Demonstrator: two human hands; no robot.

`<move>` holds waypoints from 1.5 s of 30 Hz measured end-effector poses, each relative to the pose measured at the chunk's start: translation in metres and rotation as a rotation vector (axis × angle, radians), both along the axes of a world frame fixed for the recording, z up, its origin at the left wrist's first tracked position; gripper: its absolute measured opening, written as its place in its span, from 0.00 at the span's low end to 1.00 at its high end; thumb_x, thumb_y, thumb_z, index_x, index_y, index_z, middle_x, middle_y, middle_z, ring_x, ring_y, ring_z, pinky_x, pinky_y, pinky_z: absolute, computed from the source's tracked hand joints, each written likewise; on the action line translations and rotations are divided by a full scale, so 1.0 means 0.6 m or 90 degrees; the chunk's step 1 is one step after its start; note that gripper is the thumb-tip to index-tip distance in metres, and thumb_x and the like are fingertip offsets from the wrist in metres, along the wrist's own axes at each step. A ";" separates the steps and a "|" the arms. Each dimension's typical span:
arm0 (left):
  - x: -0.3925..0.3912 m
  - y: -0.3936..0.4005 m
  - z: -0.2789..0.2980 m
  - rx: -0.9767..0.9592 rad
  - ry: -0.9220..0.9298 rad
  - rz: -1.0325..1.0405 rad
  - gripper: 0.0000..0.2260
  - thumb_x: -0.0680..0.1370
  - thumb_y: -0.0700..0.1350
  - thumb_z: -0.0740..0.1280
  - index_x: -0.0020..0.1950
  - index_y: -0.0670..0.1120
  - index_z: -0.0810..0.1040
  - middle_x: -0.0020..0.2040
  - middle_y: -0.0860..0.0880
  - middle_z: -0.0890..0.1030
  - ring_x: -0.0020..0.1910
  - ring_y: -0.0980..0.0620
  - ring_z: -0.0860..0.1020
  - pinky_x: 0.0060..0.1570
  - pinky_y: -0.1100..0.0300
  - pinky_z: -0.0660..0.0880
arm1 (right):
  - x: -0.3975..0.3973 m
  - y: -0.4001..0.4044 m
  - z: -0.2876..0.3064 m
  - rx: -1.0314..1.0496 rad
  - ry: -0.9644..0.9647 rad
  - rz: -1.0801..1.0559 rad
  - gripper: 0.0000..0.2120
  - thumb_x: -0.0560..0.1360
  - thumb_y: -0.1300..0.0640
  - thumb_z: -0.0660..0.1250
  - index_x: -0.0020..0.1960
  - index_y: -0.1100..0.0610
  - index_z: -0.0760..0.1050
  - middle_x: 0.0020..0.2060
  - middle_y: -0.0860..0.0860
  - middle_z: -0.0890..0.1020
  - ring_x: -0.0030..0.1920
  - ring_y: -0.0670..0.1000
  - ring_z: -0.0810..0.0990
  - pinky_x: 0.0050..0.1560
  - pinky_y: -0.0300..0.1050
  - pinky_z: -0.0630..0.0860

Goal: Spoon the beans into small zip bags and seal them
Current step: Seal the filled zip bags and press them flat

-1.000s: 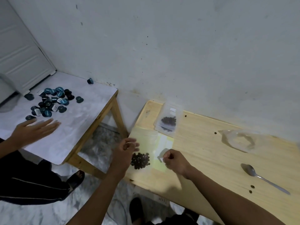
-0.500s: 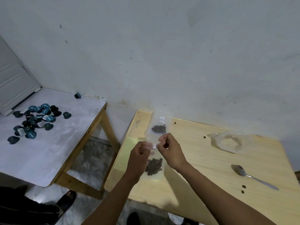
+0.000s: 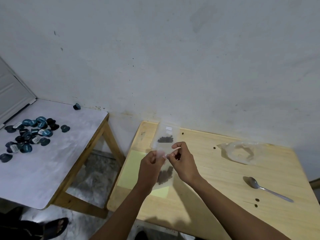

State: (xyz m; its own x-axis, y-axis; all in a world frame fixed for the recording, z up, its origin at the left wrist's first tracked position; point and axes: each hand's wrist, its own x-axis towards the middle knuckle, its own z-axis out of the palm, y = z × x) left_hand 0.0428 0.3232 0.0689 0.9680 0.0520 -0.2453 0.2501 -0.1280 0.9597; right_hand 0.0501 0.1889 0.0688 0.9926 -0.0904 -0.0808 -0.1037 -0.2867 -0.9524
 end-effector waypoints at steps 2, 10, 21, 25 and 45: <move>0.005 -0.003 0.001 0.027 -0.010 0.017 0.03 0.76 0.45 0.68 0.46 0.47 0.81 0.41 0.42 0.82 0.39 0.44 0.78 0.41 0.56 0.74 | -0.001 0.000 0.004 0.007 0.011 -0.010 0.18 0.74 0.58 0.72 0.58 0.52 0.67 0.35 0.51 0.76 0.33 0.43 0.73 0.38 0.35 0.72; 0.021 0.001 -0.004 0.052 -0.007 0.004 0.04 0.77 0.43 0.68 0.46 0.50 0.81 0.41 0.53 0.85 0.43 0.58 0.83 0.44 0.63 0.76 | 0.003 -0.015 -0.015 0.189 0.264 -0.080 0.22 0.66 0.47 0.79 0.53 0.57 0.78 0.50 0.52 0.84 0.51 0.51 0.82 0.46 0.41 0.75; 0.069 0.004 -0.033 0.043 0.045 0.026 0.02 0.76 0.43 0.69 0.46 0.45 0.81 0.41 0.47 0.84 0.45 0.45 0.82 0.48 0.53 0.78 | 0.020 -0.040 -0.031 0.227 0.325 -0.002 0.05 0.75 0.58 0.71 0.49 0.58 0.80 0.41 0.52 0.83 0.41 0.51 0.79 0.43 0.44 0.73; 0.118 -0.006 -0.036 -0.014 0.049 0.084 0.12 0.76 0.42 0.70 0.57 0.48 0.74 0.48 0.47 0.82 0.45 0.49 0.81 0.43 0.56 0.77 | 0.030 -0.059 -0.052 0.201 0.339 0.017 0.08 0.75 0.69 0.65 0.43 0.57 0.74 0.35 0.54 0.77 0.33 0.50 0.72 0.32 0.40 0.68; 0.279 -0.016 -0.151 0.513 0.015 -0.263 0.28 0.79 0.50 0.64 0.77 0.52 0.59 0.79 0.50 0.57 0.77 0.46 0.55 0.71 0.45 0.63 | 0.206 -0.044 -0.105 -0.064 0.273 -0.048 0.25 0.79 0.61 0.64 0.74 0.60 0.64 0.38 0.52 0.79 0.41 0.50 0.78 0.47 0.42 0.76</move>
